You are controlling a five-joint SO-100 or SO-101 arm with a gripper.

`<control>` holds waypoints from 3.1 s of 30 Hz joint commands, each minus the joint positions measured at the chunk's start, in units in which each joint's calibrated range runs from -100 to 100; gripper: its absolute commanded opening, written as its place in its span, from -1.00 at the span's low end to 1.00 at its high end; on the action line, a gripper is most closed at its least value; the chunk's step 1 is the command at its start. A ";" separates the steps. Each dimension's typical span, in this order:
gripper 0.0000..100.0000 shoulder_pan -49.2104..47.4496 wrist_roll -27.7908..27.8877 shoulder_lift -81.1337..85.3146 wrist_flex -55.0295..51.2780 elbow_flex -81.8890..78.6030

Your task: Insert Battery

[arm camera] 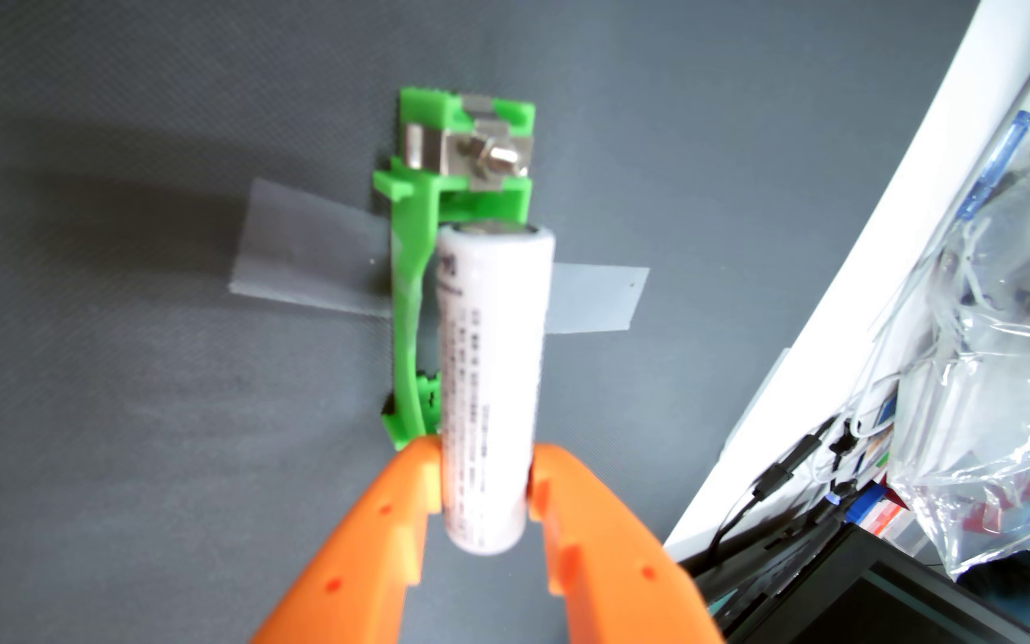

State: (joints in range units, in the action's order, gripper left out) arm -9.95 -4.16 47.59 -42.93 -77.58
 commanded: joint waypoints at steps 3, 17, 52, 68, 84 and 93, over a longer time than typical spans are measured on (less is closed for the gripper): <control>-0.97 0.27 -0.32 0.97 0.17 0.72; -0.97 -0.43 -1.45 0.14 -0.17 0.99; -0.97 1.93 -1.29 -3.19 0.68 1.44; -0.97 0.86 -1.14 -3.19 0.76 1.62; -0.97 1.57 -1.09 -3.86 0.76 2.07; -0.97 1.57 -1.09 -3.94 0.76 2.16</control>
State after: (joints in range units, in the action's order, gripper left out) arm -8.32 -5.34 43.76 -42.59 -77.58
